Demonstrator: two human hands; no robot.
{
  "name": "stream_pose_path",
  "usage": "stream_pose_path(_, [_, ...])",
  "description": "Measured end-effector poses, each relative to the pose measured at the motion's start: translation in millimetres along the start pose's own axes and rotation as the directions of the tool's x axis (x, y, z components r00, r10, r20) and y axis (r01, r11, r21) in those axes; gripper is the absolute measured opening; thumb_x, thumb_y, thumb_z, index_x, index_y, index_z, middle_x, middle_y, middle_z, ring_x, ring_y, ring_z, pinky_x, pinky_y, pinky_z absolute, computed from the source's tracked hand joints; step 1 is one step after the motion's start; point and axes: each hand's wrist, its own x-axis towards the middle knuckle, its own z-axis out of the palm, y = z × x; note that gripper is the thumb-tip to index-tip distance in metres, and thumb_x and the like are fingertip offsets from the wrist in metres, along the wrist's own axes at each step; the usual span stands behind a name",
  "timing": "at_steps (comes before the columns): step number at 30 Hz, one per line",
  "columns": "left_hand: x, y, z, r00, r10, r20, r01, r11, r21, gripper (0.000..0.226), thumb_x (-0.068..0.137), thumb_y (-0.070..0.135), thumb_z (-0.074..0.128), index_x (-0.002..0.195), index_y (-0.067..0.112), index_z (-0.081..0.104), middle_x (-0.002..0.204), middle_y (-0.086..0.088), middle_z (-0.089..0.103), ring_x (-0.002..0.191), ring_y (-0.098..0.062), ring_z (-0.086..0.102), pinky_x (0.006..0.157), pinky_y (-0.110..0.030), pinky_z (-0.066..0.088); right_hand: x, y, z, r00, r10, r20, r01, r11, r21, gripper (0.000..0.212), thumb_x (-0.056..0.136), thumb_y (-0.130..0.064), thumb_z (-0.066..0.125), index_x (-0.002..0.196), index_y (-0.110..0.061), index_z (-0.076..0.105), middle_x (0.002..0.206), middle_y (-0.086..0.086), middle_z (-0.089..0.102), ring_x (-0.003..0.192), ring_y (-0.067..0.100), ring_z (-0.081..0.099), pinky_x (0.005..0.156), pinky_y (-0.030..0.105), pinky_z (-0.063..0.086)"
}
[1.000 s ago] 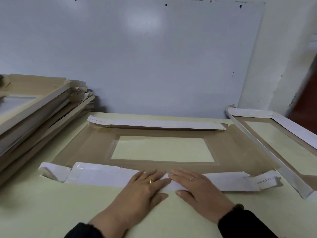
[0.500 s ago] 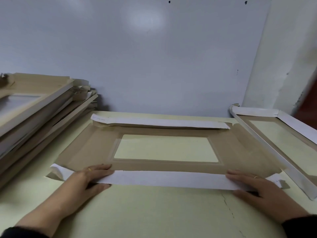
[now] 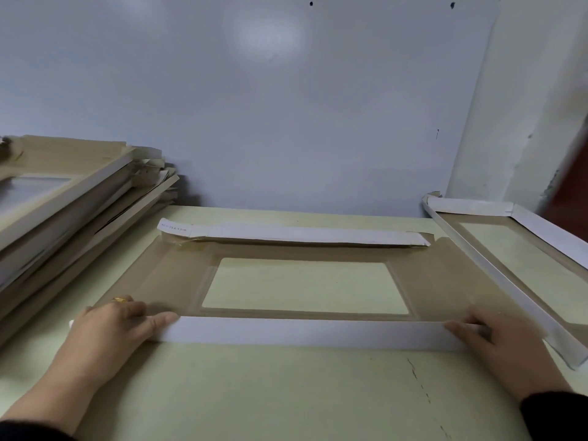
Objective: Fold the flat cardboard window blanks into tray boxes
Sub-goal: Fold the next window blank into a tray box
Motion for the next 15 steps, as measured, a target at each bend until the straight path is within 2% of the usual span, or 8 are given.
stream_pose_path(2, [4.2,0.9,3.1,0.999,-0.042,-0.011,0.043,0.997,0.063,0.051,0.063,0.069,0.048,0.047,0.02,0.048,0.061,0.003,0.052,0.069,-0.028,0.048,0.063,-0.035,0.03,2.8,-2.4,1.8,0.999,0.029,-0.012,-0.03,0.999,-0.019,0.041,0.078,-0.027,0.07,0.054,-0.015,0.04,0.051,0.002,0.046,0.061,0.022,0.045,0.055,0.033,0.03])
stream_pose_path(5, [10.1,5.7,7.4,0.997,-0.063,-0.033,0.067,0.987,0.149,0.054,0.068,0.071,0.049,0.053,0.019,0.05,0.062,0.005,0.056,0.07,-0.021,0.046,0.067,-0.031,0.023,6.6,-5.0,4.0,0.998,0.062,-0.001,-0.062,0.996,-0.066,0.038,0.077,-0.032,0.07,0.055,-0.018,0.042,0.057,0.003,0.048,0.067,0.024,0.045,0.059,0.035,0.027])
stream_pose_path(9, [13.9,11.2,13.1,0.999,-0.025,-0.035,0.03,0.987,0.16,0.036,0.075,0.059,0.061,0.073,0.025,0.052,0.066,0.008,0.057,0.073,-0.015,0.048,0.073,-0.026,0.017,10.2,-5.6,6.4,0.996,0.08,0.036,-0.076,0.991,-0.111,0.031,0.076,-0.032,0.072,0.063,-0.019,0.047,0.068,0.001,0.053,0.075,0.025,0.048,0.068,0.037,0.034])
stream_pose_path(12, [13.6,13.7,17.1,0.998,-0.048,-0.026,0.053,0.977,0.206,0.031,0.077,0.055,0.063,0.093,0.03,0.055,0.083,0.006,0.059,0.096,-0.019,0.05,0.089,-0.028,0.018,11.6,-7.9,5.7,0.993,0.085,0.078,-0.078,0.993,-0.088,0.017,0.078,-0.029,0.071,0.085,-0.021,0.059,0.093,0.001,0.06,0.095,0.026,0.053,0.085,0.039,0.038])
stream_pose_path(15, [10.1,20.4,25.8,1.0,-0.011,-0.021,0.016,0.959,0.281,0.026,0.088,0.042,0.055,0.112,0.033,0.059,0.109,0.002,0.061,0.113,-0.023,0.046,0.102,-0.033,0.016,8.9,-13.3,9.2,0.993,0.032,0.113,-0.006,0.976,-0.219,0.028,0.087,-0.026,0.061,0.114,-0.02,0.059,0.117,0.001,0.059,0.113,0.023,0.049,0.098,0.035,0.028])
